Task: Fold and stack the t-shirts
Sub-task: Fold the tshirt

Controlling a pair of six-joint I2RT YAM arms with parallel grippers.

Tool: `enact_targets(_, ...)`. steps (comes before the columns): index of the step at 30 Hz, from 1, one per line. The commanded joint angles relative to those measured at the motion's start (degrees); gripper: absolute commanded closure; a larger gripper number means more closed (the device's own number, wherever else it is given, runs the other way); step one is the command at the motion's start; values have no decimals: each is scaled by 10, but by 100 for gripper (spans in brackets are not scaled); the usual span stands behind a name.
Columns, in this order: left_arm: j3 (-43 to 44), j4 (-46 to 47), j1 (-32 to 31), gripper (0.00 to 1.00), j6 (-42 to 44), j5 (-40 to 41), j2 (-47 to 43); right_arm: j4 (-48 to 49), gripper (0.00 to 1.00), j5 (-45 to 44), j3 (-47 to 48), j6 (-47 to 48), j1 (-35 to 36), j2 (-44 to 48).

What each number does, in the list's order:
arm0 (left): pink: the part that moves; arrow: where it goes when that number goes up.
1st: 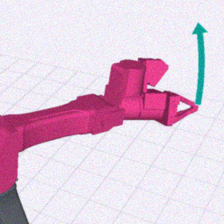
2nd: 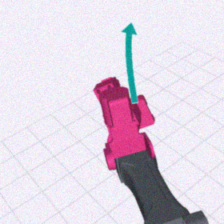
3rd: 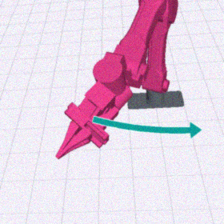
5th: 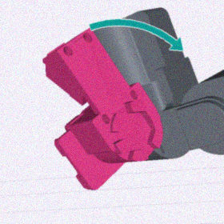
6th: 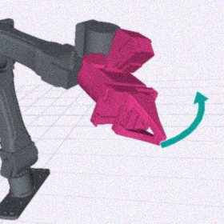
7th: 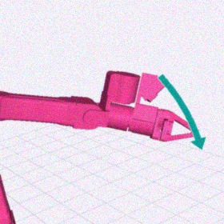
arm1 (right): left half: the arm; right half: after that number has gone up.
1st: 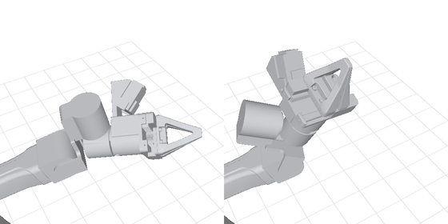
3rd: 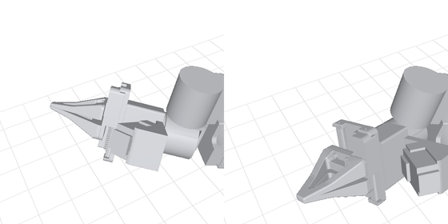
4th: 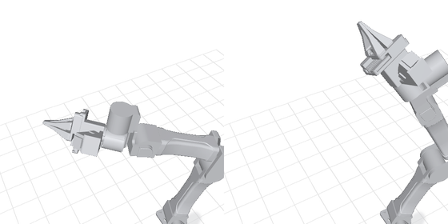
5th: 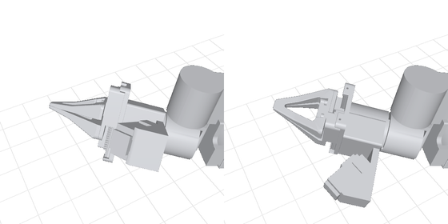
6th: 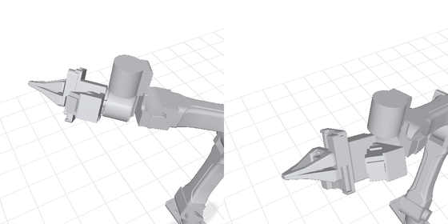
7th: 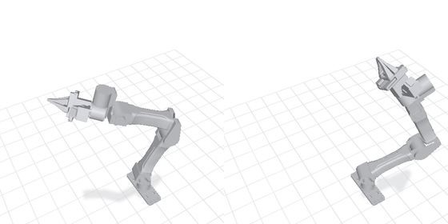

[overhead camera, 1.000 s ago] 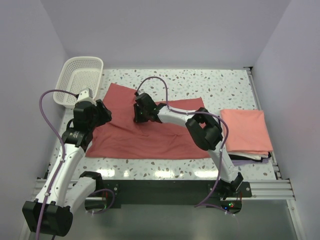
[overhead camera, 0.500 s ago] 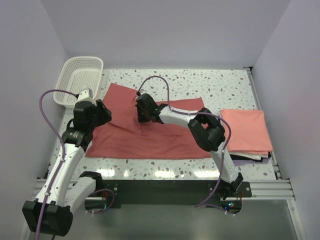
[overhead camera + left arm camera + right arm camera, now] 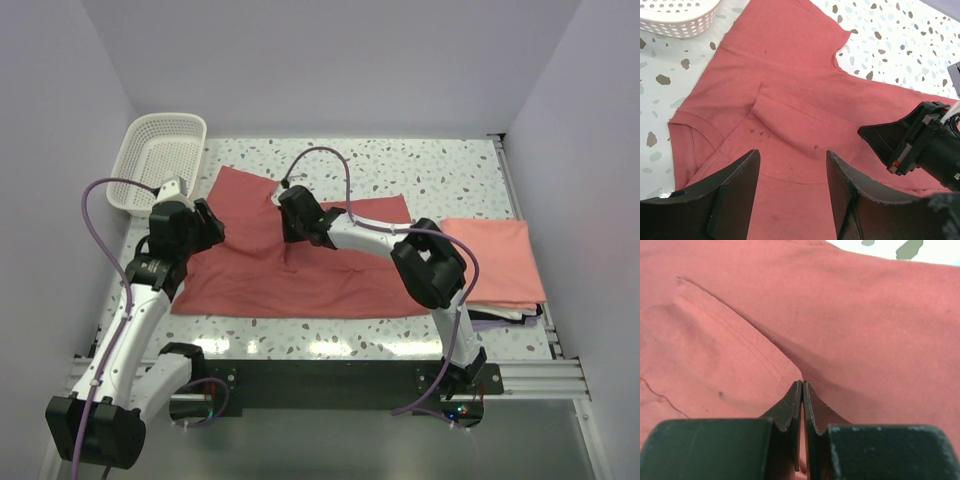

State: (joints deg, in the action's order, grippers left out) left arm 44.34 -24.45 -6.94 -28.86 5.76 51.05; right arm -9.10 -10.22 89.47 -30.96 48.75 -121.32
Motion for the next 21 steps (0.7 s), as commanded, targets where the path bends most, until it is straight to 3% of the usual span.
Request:
enact_targets(1,5,18,-2,39,12,-3,5,13,94,-24,-5,5,4,15)
enact_targets(14,44,44,-1,38,-48,-46,130,51,92,-54,-86,6,1,62)
enact_targets(21,88,54,-1,39,-81,-43,210,54,66,-41,-81,9,0,70)
